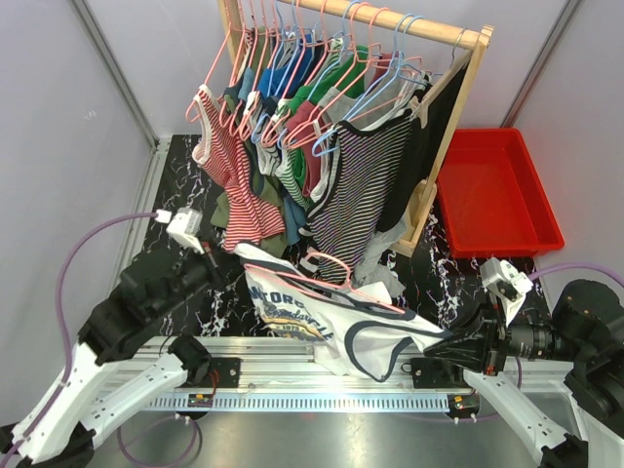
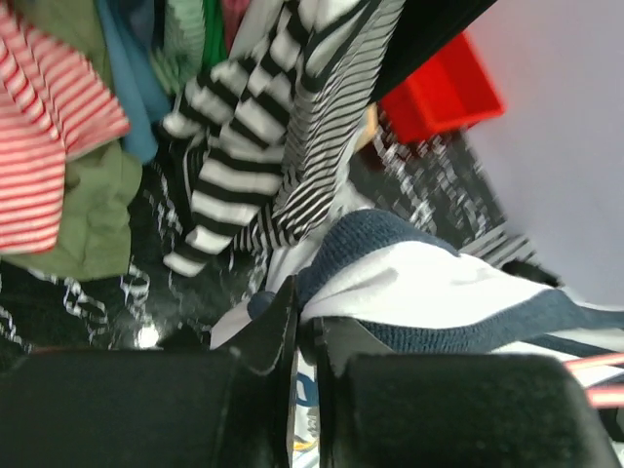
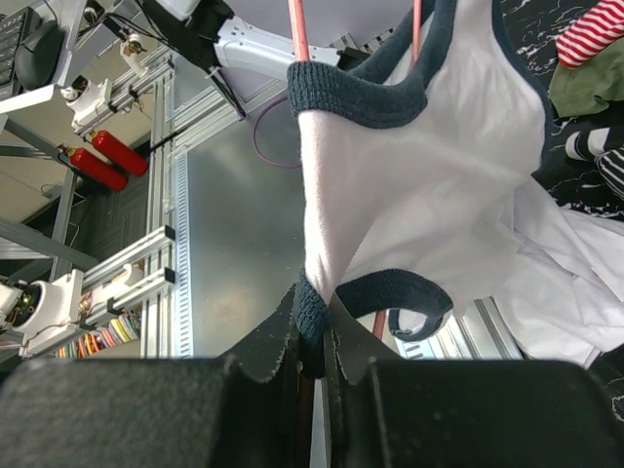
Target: Remove the tank top from the hanger
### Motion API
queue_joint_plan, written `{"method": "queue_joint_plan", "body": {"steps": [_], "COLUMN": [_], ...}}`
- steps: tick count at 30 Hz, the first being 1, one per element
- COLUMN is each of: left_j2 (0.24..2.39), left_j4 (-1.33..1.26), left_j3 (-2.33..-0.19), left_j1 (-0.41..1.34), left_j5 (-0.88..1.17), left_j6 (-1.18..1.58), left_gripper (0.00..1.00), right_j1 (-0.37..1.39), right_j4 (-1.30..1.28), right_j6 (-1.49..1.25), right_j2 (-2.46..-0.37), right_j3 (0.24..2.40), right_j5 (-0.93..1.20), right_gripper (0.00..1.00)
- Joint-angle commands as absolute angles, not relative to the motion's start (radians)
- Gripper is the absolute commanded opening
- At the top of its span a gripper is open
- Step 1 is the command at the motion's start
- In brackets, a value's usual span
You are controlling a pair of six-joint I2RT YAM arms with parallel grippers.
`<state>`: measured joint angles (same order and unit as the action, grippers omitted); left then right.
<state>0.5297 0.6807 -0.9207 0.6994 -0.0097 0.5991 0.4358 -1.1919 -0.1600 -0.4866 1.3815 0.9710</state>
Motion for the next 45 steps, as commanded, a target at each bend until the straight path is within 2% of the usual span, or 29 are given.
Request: {"method": "queue_joint_plan", "body": {"steps": [1, 2, 4, 5, 6, 12, 15, 24, 25, 29, 31, 35, 38, 39, 42, 45], "left_j2": [0.474, 0.494, 0.575, 0.593, 0.606, 0.473, 0.393, 0.195, 0.175, 0.14, 0.15, 0.234, 0.284, 0.311, 0.386, 0.422], "left_j4": [0.595, 0.601, 0.655, 0.673, 0.702, 0.767, 0.801, 0.784, 0.775, 0.749, 0.733, 0.698, 0.637, 0.611, 0.509, 0.41], "left_j3": [-0.951, -0.978, -1.005, -1.011, -1.008, -0.951, -0.94, -0.946, -0.945, -0.953, -0.953, -0.974, -0.992, -0.991, -0.973, -0.948], "left_j1": [0.687, 0.686, 0.686, 0.687, 0.686, 0.687, 0.687, 0.686, 0.687, 0.687, 0.687, 0.687, 0.686, 0.687, 0.687, 0.686], "left_j5": [-0.132, -0.102, -0.007, -0.006, 0.021, -0.061, -0.058, -0.064, -0.064, -0.068, -0.035, 0.104, 0.302, 0.439, 0.668, 0.759], "left_j6": [0.555, 0.54, 0.525, 0.525, 0.525, 0.535, 0.525, 0.468, 0.456, 0.381, 0.323, 0.227, 0.201, 0.202, 0.245, 0.279], "left_gripper": [0.12, 0.26, 0.64, 0.95, 0.99, 0.99, 0.99, 0.99, 0.99, 0.99, 0.99, 0.99, 0.99, 0.99, 0.99, 0.99], "right_j1": [0.453, 0.453, 0.454, 0.454, 0.453, 0.453, 0.453, 0.453, 0.453, 0.453, 0.457, 0.497, 0.551, 0.561, 0.583, 0.604], "right_j4": [-1.144, -1.143, -1.141, -1.141, -1.138, -1.042, -0.982, -1.049, -1.063, -1.155, -1.117, -1.074, -1.085, -1.08, -1.046, -1.022], "right_j6": [-0.156, -0.156, -0.155, -0.156, -0.155, -0.228, -0.262, -0.279, -0.275, -0.224, -0.231, -0.242, -0.242, -0.248, -0.273, -0.278], "right_j2": [-0.471, -0.471, -0.48, -0.485, -0.488, -0.486, -0.482, -0.546, -0.566, -0.65, -0.666, -0.68, -0.71, -0.727, -0.762, -0.784], "right_j3": [1.408, 1.41, 1.42, 1.431, 1.439, 1.44, 1.422, 1.453, 1.45, 1.378, 1.327, 1.269, 1.273, 1.266, 1.23, 1.206], "right_j5": [1.069, 1.062, 1.04, 1.026, 0.991, 0.754, 0.721, 0.523, 0.534, 0.791, 0.843, 1.007, 1.026, 1.035, 1.055, 1.058], "right_gripper": [0.0, 0.0, 0.0, 0.0, 0.0, 0.0, 0.0, 0.0, 0.0, 0.0, 0.0, 0.0, 0.0, 0.0, 0.0, 0.0]}}
